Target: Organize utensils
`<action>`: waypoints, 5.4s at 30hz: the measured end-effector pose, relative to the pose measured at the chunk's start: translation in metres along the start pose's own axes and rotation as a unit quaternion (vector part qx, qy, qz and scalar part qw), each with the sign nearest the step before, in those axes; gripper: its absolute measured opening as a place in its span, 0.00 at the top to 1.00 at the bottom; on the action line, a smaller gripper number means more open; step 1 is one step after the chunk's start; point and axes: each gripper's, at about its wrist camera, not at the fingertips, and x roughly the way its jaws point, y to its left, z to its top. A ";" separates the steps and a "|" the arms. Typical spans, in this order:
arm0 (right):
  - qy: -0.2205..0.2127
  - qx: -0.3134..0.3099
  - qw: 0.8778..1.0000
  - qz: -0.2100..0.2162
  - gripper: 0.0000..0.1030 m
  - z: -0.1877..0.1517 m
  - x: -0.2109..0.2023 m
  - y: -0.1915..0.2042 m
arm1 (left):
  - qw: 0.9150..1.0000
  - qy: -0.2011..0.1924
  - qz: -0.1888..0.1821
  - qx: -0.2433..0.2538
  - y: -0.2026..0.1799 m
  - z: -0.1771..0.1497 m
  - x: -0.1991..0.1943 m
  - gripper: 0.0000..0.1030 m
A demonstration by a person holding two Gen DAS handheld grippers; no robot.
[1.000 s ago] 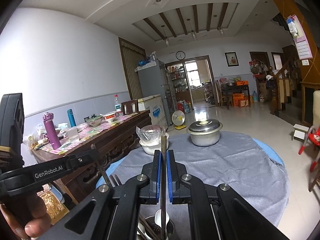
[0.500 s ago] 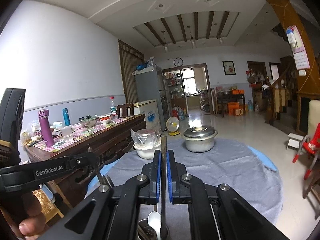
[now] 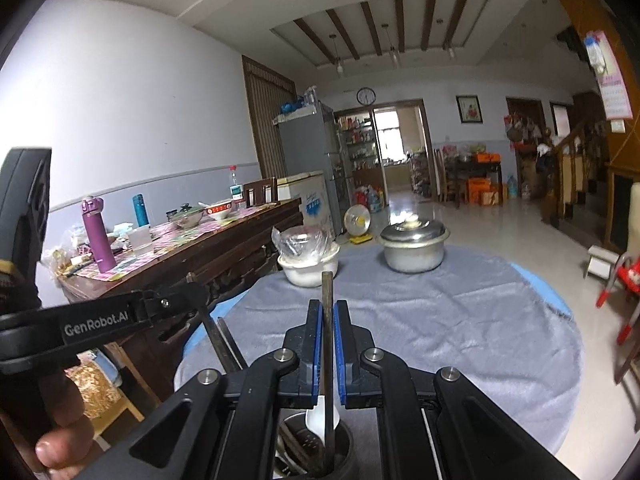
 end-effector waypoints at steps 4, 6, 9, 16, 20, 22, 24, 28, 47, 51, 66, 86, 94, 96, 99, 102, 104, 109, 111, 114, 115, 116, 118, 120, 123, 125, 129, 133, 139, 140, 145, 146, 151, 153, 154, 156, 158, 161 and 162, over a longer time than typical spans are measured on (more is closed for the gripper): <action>0.012 0.022 1.000 0.015 0.93 0.000 0.004 -0.005 | 1.000 0.007 -0.001 0.001 0.001 -0.002 0.002 0.95; 0.016 0.032 0.999 0.022 0.93 0.000 0.005 -0.008 | 1.000 0.010 -0.001 0.002 0.002 -0.003 0.002 0.94; 0.016 0.049 0.998 0.033 0.92 0.000 0.004 -0.012 | 1.000 0.012 -0.001 0.000 0.003 -0.003 0.002 0.79; -0.003 0.091 0.995 0.043 0.86 0.003 -0.004 -0.026 | 1.000 -0.002 0.013 0.000 0.007 -0.004 -0.005 0.57; -0.013 0.108 0.993 0.035 0.85 0.006 -0.010 -0.036 | 1.000 -0.011 0.020 0.001 0.006 -0.006 -0.012 0.39; -0.015 0.115 0.993 0.030 0.85 0.007 -0.012 -0.041 | 1.000 -0.017 0.024 0.001 0.006 -0.007 -0.018 0.34; -0.014 0.119 0.992 0.026 0.85 0.008 -0.013 -0.044 | 0.999 -0.024 0.032 0.008 0.005 -0.008 -0.024 0.29; -0.003 0.125 0.992 0.016 0.83 0.005 -0.014 -0.052 | 0.997 -0.038 0.054 0.029 0.003 -0.011 -0.038 0.21; 0.039 0.095 0.994 -0.042 0.43 -0.009 -0.042 -0.047 | 0.985 -0.043 0.149 0.080 0.021 -0.040 -0.081 0.11; 0.056 0.084 0.994 -0.046 0.41 -0.015 -0.048 -0.043 | 0.983 -0.040 0.162 0.078 0.026 -0.045 -0.083 0.09; 0.087 0.084 0.992 -0.017 0.40 -0.031 -0.072 -0.034 | 0.970 -0.039 0.228 0.070 0.020 -0.060 -0.097 0.09; 0.102 0.023 0.992 -0.067 0.38 -0.059 -0.110 0.025 | 0.972 -0.020 0.217 0.082 0.010 -0.080 -0.114 0.09; 0.116 0.018 0.990 -0.077 0.38 -0.063 -0.102 0.030 | 0.972 -0.025 0.219 0.075 0.012 -0.081 -0.117 0.09; 0.119 0.017 0.990 -0.077 0.38 -0.064 -0.101 0.030 | 0.973 -0.023 0.218 0.075 0.012 -0.081 -0.117 0.09; 0.126 0.016 0.989 -0.082 0.38 -0.066 -0.098 0.032 | 0.973 -0.018 0.217 0.076 0.013 -0.082 -0.116 0.09; 0.131 0.017 0.988 -0.083 0.38 -0.067 -0.095 0.032 | 0.973 -0.016 0.216 0.077 0.014 -0.083 -0.116 0.09; 0.133 0.017 0.987 -0.084 0.38 -0.067 -0.094 0.033 | 0.973 -0.016 0.215 0.078 0.014 -0.083 -0.117 0.09; 0.134 0.012 0.987 -0.082 0.38 -0.068 -0.092 0.037 | 0.973 -0.016 0.217 0.078 0.016 -0.083 -0.117 0.09; 0.138 0.009 0.987 -0.082 0.37 -0.069 -0.091 0.039 | 0.973 -0.014 0.217 0.077 0.017 -0.083 -0.115 0.09; 0.138 0.005 0.987 -0.084 0.37 -0.068 -0.090 0.040 | 0.973 -0.012 0.218 0.077 0.018 -0.085 -0.115 0.09; 0.136 0.004 0.987 -0.086 0.36 -0.067 -0.091 0.041 | 0.973 -0.011 0.217 0.077 0.019 -0.085 -0.115 0.09; 0.135 0.004 0.987 -0.085 0.36 -0.066 -0.091 0.041 | 0.973 -0.010 0.216 0.077 0.019 -0.085 -0.115 0.09; 0.134 0.002 0.987 -0.085 0.35 -0.066 -0.091 0.043 | 0.973 -0.011 0.218 0.078 0.021 -0.084 -0.116 0.09; 0.136 -0.003 0.987 -0.085 0.35 -0.066 -0.091 0.046 | 0.973 -0.012 0.217 0.077 0.022 -0.083 -0.116 0.09; 0.138 -0.005 0.987 -0.087 0.35 -0.066 -0.091 0.046 | 0.973 -0.010 0.216 0.078 0.022 -0.085 -0.115 0.09; 0.138 -0.005 0.986 -0.088 0.35 -0.066 -0.091 0.045 | 0.974 -0.007 0.213 0.079 0.021 -0.086 -0.114 0.09; 0.138 -0.006 0.986 -0.088 0.35 -0.065 -0.091 0.044 | 0.974 -0.007 0.212 0.081 0.021 -0.085 -0.114 0.09; 0.137 -0.007 0.987 -0.087 0.35 -0.065 -0.092 0.045 | 0.974 -0.009 0.213 0.083 0.021 -0.086 -0.116 0.09; 0.139 -0.013 0.987 -0.084 0.35 -0.069 -0.091 0.047 | 0.974 -0.006 0.212 0.080 0.022 -0.087 -0.117 0.09; 0.140 -0.013 0.987 -0.084 0.35 -0.069 -0.091 0.048 | 0.974 -0.006 0.212 0.080 0.022 -0.087 -0.116 0.09; 0.139 -0.010 0.986 -0.088 0.35 -0.070 -0.092 0.047 | 0.974 -0.004 0.211 0.080 0.023 -0.088 -0.116 0.09; 0.140 -0.009 0.986 -0.088 0.35 -0.070 -0.092 0.046 | 0.974 -0.004 0.211 0.080 0.023 -0.089 -0.116 0.09; 0.139 -0.008 0.986 -0.089 0.35 -0.071 -0.092 0.046 | 0.974 -0.002 0.211 0.078 0.024 -0.091 -0.115 0.09; 0.140 -0.007 0.986 -0.090 0.35 -0.071 -0.092 0.046 | 0.975 -0.002 0.210 0.077 0.025 -0.091 -0.115 0.09; 0.140 -0.006 0.986 -0.089 0.35 -0.072 -0.092 0.045 | 0.975 -0.002 0.210 0.076 0.025 -0.091 -0.115 0.09; 0.140 -0.005 0.986 -0.090 0.35 -0.072 -0.093 0.045 | 0.975 -0.001 0.210 0.076 0.026 -0.091 -0.115 0.09; 0.139 -0.005 0.986 -0.091 0.35 -0.072 -0.093 0.045 | 0.975 -0.001 0.210 0.076 0.026 -0.092 -0.115 0.09; 0.137 -0.006 0.986 -0.091 0.35 -0.071 -0.094 0.046 | 0.975 0.000 0.210 0.073 0.028 -0.092 -0.115 0.09; 0.137 -0.006 0.986 -0.092 0.35 -0.072 -0.094 0.046 | 0.975 0.000 0.211 0.072 0.029 -0.092 -0.115 0.09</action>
